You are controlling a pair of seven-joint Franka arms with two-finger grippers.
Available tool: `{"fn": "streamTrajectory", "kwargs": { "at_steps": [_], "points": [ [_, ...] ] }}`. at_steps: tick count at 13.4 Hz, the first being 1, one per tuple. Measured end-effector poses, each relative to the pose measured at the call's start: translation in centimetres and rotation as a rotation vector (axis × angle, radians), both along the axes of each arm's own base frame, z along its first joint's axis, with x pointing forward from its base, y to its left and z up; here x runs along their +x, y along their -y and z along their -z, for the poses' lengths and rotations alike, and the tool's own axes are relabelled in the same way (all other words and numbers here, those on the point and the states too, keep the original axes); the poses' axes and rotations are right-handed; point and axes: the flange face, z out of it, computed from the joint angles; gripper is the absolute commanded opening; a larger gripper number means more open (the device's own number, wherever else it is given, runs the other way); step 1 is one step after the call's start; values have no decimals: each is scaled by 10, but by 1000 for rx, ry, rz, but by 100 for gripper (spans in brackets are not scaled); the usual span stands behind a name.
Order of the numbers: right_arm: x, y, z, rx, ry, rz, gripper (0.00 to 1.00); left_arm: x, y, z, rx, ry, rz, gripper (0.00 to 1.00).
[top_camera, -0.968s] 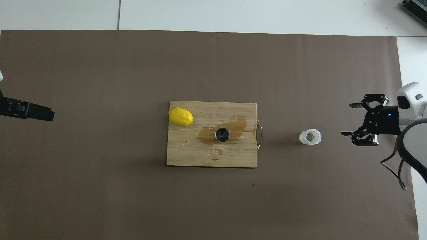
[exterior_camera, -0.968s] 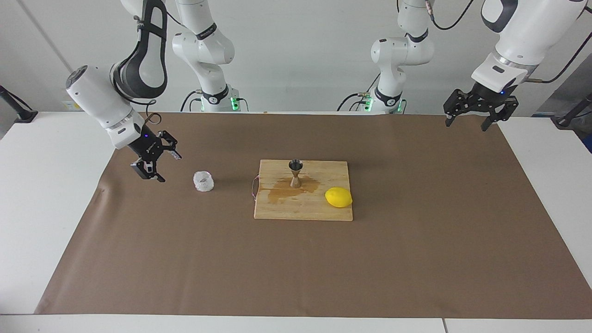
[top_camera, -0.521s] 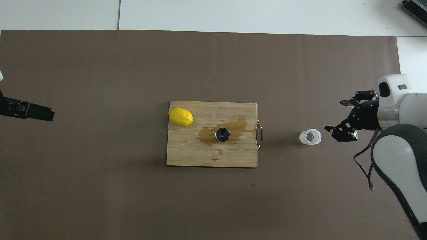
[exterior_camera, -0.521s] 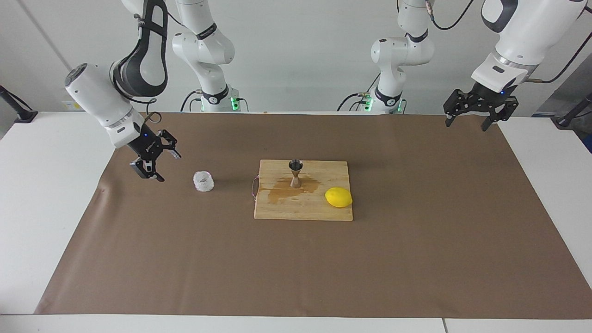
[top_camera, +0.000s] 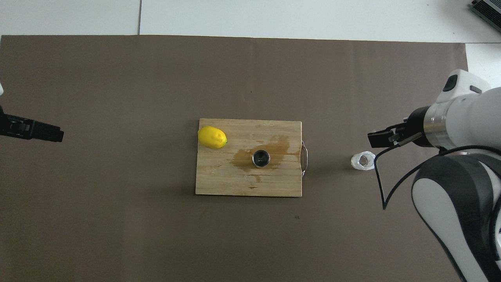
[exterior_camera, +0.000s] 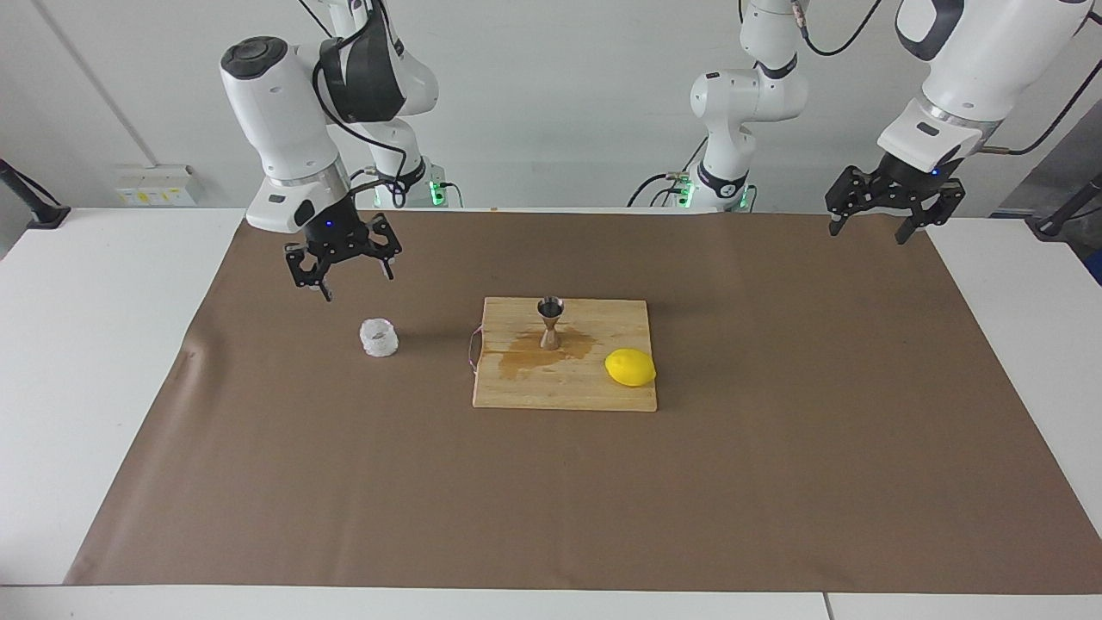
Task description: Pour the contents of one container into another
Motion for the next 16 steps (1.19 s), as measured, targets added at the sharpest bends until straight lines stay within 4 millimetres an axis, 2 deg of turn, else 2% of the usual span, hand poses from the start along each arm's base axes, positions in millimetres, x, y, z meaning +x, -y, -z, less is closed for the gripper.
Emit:
{"fn": "streamTrajectory", "kwargs": {
  "at_steps": [2, 5, 8, 10, 16],
  "points": [
    [-1, 2, -28, 4, -21, 109, 100, 0, 0, 0, 0, 0, 0, 100],
    [-7, 16, -73, -11, -62, 240, 100, 0, 0, 0, 0, 0, 0, 100],
    [-8, 37, -101, -15, -117, 326, 100, 0, 0, 0, 0, 0, 0, 100],
    [-4, 48, -106, -15, -136, 374, 100, 0, 0, 0, 0, 0, 0, 100],
    [-8, 55, -95, -24, -187, 408, 100, 0, 0, 0, 0, 0, 0, 100]
  ]
}}
